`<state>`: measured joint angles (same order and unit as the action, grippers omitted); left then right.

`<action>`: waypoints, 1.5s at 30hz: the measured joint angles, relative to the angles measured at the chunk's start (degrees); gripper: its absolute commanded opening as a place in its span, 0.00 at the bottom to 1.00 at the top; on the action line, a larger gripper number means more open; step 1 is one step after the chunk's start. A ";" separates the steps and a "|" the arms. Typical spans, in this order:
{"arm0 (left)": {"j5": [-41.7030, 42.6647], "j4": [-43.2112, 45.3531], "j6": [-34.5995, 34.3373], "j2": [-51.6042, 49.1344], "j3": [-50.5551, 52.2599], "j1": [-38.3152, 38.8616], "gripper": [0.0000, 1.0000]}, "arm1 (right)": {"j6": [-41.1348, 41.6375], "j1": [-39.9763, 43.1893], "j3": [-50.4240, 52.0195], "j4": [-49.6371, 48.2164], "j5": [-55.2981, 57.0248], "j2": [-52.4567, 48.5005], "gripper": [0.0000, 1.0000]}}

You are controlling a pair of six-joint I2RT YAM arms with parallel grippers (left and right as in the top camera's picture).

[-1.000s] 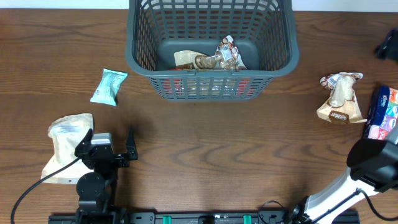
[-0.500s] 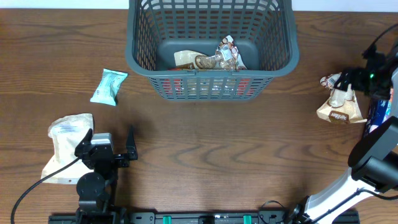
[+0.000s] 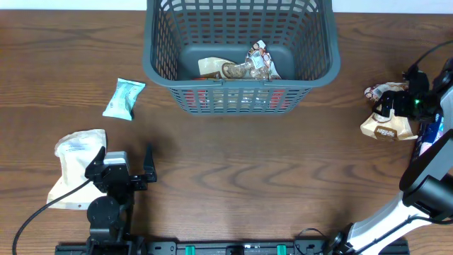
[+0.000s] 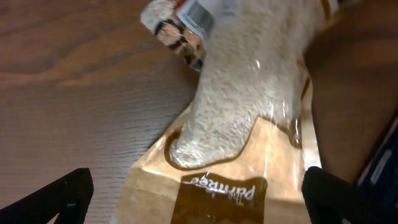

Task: Pack container
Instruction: 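Grasp the rice pouch with the right gripper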

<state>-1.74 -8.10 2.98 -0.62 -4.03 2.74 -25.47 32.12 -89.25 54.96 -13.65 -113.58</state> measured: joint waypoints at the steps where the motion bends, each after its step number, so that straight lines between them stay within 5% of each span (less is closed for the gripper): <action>1: 0.00 0.00 0.00 0.00 0.00 0.00 0.99 | -1.01 0.00 0.02 -0.26 -0.13 0.00 0.99; 36: 0.00 -0.02 0.00 0.00 0.00 0.00 0.99 | 7.87 -4.52 0.24 -11.93 9.09 -9.70 0.99; 39: 0.00 -0.02 0.00 0.00 0.00 0.00 0.99 | 7.96 -4.72 0.24 -11.93 8.46 -9.81 0.88; 45: 0.00 0.00 0.00 0.00 0.00 0.00 0.99 | 8.35 -4.72 0.24 -11.54 5.75 -9.81 0.52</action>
<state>-1.74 -8.10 2.98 -0.62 -4.03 2.74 -17.12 27.40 -89.01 43.42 -7.90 -123.39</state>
